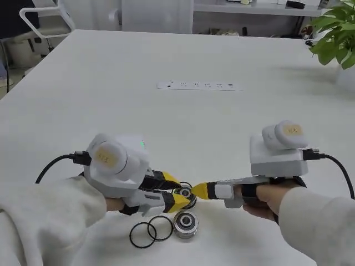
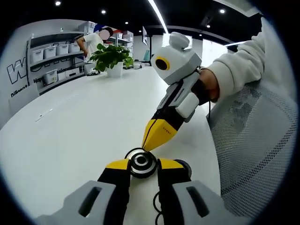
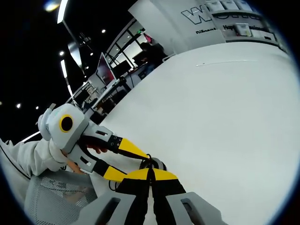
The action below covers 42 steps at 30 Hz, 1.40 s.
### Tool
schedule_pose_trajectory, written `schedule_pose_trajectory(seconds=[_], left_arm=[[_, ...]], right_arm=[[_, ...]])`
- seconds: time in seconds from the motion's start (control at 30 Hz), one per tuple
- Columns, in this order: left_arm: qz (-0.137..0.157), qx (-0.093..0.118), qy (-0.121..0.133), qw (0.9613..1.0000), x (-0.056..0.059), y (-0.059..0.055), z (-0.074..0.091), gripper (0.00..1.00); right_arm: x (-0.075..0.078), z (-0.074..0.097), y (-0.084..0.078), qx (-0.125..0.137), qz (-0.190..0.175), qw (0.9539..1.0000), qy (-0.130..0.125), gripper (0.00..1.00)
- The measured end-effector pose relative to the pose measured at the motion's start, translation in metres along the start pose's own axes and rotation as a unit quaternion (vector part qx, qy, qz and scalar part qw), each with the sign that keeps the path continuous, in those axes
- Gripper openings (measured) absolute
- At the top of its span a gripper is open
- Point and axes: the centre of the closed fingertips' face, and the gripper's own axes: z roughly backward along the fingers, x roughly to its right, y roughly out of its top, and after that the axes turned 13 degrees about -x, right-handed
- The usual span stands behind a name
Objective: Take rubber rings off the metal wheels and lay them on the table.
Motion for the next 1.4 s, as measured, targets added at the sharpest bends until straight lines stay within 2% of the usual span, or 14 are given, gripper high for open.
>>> schedule_pose_trajectory(seconds=[0.07, 0.13, 0.33, 0.67, 0.83, 0.93, 1.2, 1.4], left_arm=[[0.0, 0.002, 0.0, 1.0, 0.002, 0.005, 0.004, 0.21], [-0.015, 0.009, 0.004, 0.9998, 0.003, 0.012, 0.008, 0.24], [-0.017, 0.012, 0.004, 0.9998, 0.004, 0.018, 0.017, 0.35], [-0.024, 0.034, 0.017, 0.999, 0.001, 0.03, 0.035, 0.44], [-0.021, 0.04, 0.017, 0.9988, 0.002, 0.031, 0.045, 0.51], [-0.019, 0.047, 0.017, 0.9986, 0.003, 0.034, 0.05, 0.58], [-0.014, 0.048, 0.019, 0.9986, 0.009, 0.027, 0.063, 0.62], [-0.01, 0.062, 0.02, 0.9978, 0.012, 0.024, 0.073, 0.67]], right_arm=[[-0.001, 0.0, 0.001, 0.004, -0.003, 1.0, 0.002, 0.0], [0.0, 0.001, 0.002, 0.005, -0.003, 1.0, 0.0, 0.0], [0.0, 0.003, 0.004, 0.01, -0.007, 0.9999, 0.001, 0.0], [-0.002, 0.006, 0.008, 0.019, -0.012, 0.9997, 0.004, 0.0], [-0.001, 0.008, 0.01, 0.023, -0.015, 0.9996, 0.003, 0.0], [-0.001, 0.008, 0.01, 0.025, -0.017, 0.9995, 0.004, 0.0], [-0.004, 0.007, 0.01, 0.024, -0.018, 0.9995, 0.008, 0.0], [-0.005, 0.007, 0.01, 0.024, -0.017, 0.9995, 0.009, 0.0]])
